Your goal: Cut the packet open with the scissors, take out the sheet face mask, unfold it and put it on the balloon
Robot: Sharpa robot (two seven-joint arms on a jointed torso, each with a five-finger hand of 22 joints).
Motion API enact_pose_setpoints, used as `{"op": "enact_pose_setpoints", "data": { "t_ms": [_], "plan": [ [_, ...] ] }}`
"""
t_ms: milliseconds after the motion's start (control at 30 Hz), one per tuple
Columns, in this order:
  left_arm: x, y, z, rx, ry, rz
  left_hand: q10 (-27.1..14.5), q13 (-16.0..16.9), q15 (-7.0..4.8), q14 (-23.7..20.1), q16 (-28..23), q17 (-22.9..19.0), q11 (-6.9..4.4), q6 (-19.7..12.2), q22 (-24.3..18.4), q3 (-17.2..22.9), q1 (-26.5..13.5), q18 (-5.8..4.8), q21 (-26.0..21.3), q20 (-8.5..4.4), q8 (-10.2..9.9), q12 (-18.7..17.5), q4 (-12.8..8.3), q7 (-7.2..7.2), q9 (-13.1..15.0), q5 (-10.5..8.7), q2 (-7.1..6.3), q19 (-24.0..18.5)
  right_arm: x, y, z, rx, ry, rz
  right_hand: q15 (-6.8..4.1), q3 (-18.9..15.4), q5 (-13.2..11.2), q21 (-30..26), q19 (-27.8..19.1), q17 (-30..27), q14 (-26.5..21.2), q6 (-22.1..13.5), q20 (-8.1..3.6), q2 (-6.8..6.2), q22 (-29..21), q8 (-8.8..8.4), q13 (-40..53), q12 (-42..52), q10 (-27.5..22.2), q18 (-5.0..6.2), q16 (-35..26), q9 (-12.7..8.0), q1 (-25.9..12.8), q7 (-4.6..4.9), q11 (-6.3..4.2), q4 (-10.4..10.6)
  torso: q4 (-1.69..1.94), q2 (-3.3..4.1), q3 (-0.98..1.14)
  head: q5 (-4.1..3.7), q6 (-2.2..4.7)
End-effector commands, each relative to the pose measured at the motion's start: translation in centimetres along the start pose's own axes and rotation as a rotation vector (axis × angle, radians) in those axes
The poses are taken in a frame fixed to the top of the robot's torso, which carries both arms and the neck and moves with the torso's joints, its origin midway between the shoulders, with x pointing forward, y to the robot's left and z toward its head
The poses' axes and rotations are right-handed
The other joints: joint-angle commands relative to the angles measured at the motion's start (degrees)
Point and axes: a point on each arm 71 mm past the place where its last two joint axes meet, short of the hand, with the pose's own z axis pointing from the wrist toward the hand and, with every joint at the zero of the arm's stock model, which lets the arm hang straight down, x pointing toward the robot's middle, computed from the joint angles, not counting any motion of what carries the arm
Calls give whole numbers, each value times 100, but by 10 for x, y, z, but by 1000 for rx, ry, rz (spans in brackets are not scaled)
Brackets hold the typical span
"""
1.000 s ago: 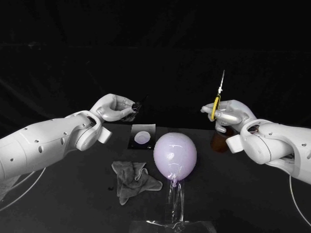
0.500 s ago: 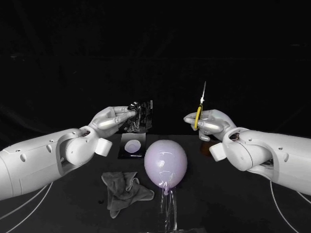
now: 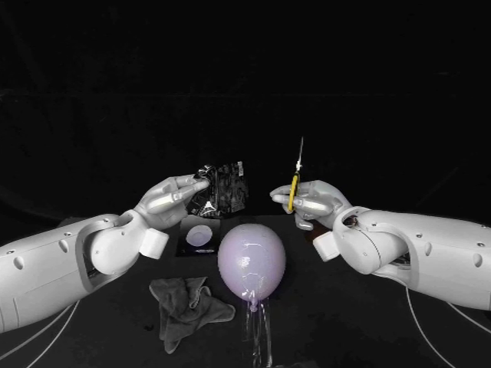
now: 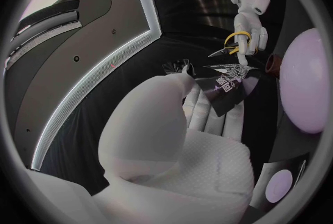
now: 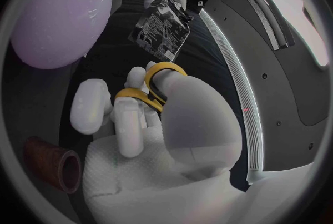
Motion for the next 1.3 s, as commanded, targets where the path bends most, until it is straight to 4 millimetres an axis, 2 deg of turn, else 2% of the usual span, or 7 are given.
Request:
{"op": "enact_pose_setpoints", "data": {
  "t_ms": [33, 167, 433, 567, 867, 1300],
  "plan": [
    [8, 0, 3, 6, 65, -51, 12, 1, 14, 44, -36, -10, 14, -25, 7, 6, -43, 40, 24, 8, 134, -28, -46, 14, 393, 15, 40, 52, 7, 3, 0, -25, 55, 26, 33, -89, 21, 6, 13, 913, 473, -610, 38, -103, -1, -25, 429, 4669, 1780, -111, 21, -61, -54, 123, -145, 9, -19, 4, -5, -54, 5],
    [9, 1, 4, 8, 73, -51, 10, 1, 14, 43, -40, -12, 14, -31, 6, 11, -43, 39, 27, 1, 135, -28, -67, 13, 396, 15, 48, 62, 11, 4, -1, -29, 72, 37, 29, -232, 22, -8, 3, 909, 471, -807, 41, -154, 3, -26, 428, 4666, 1780, -107, 20, -169, -102, 115, -150, 21, -14, 5, -6, -120, -18],
    [12, 3, 7, 4, 88, -49, 10, 1, 14, 44, -42, -12, 13, -32, 6, 14, -43, 38, 28, -2, 136, -28, -77, 13, 397, 14, 53, 66, 17, 5, -2, -35, 102, 61, 30, -431, 21, -22, -2, 912, 471, -984, 41, -193, 11, -14, 428, 4663, 1780, -106, 22, -277, -145, 124, -147, 51, -3, -1, -5, -112, -32],
    [14, 4, 8, 1, 93, -49, 12, 1, 13, 46, -42, -13, 13, -32, 5, 16, -44, 37, 28, -3, 138, -27, -83, 13, 399, 14, 57, 67, 20, 6, -3, -38, 117, 68, 35, -490, 21, -29, -5, 907, 470, -1004, 43, -198, 11, -8, 430, 4664, 1780, -105, 20, -299, -160, 135, -137, 67, -8, -3, -10, -141, -52],
    [17, 5, 9, -7, 114, -51, 14, 2, 13, 48, -43, -13, 12, -32, 5, 16, -45, 37, 30, -5, 139, -26, -90, 13, 400, 14, 60, 71, 23, 6, 0, -37, 122, 74, 39, -520, 22, -47, -14, 904, 469, -1010, 44, -195, -1, -5, 430, 4664, 1780, -101, 19, -310, -167, 142, -132, 79, 0, -1, -15, -144, -48],
    [20, 6, 9, -12, 129, -47, 26, 3, 10, 64, -44, -14, 10, -29, 6, 8, -61, 38, 46, -23, 151, -22, -139, 13, 411, 14, 62, 106, 33, 8, 2, -40, 147, 76, 50, -549, 22, -72, -27, 902, 468, -1000, 49, -143, -15, 8, 428, 4662, 1779, -97, 19, -329, -146, 160, -117, 92, -6, -3, -7, -144, -57]
  ]
}}
